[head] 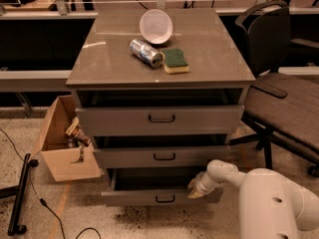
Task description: Open bottom drawer
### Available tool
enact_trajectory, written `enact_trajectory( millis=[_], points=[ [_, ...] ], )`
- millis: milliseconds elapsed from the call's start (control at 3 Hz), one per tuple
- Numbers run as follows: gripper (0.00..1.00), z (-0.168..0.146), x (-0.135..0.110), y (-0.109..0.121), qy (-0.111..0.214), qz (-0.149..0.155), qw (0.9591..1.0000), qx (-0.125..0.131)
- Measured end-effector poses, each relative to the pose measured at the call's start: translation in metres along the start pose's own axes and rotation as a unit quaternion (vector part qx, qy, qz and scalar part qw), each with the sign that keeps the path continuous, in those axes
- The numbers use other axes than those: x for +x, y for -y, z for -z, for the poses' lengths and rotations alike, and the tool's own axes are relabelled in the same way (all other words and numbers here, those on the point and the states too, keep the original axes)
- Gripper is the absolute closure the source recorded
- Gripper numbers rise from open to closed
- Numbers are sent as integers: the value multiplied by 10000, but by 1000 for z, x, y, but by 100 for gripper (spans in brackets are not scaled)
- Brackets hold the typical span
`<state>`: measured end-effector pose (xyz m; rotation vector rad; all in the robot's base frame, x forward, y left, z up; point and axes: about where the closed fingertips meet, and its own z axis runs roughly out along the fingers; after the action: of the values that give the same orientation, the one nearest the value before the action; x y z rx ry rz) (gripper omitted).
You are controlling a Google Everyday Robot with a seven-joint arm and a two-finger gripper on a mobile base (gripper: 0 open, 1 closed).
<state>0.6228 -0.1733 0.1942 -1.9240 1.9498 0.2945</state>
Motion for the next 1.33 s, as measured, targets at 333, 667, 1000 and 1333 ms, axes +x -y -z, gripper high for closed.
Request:
enact_trajectory(
  millis=[333, 667, 1000, 1333],
  points=[
    [45, 19, -10, -2, 39, -76, 10000, 26],
    [37, 38, -21, -2, 71, -122, 9999, 80],
    [60, 80, -44, 2, 133, -253, 9993, 239],
    [83, 92, -56, 5, 162, -296, 9990, 276]
  ],
)
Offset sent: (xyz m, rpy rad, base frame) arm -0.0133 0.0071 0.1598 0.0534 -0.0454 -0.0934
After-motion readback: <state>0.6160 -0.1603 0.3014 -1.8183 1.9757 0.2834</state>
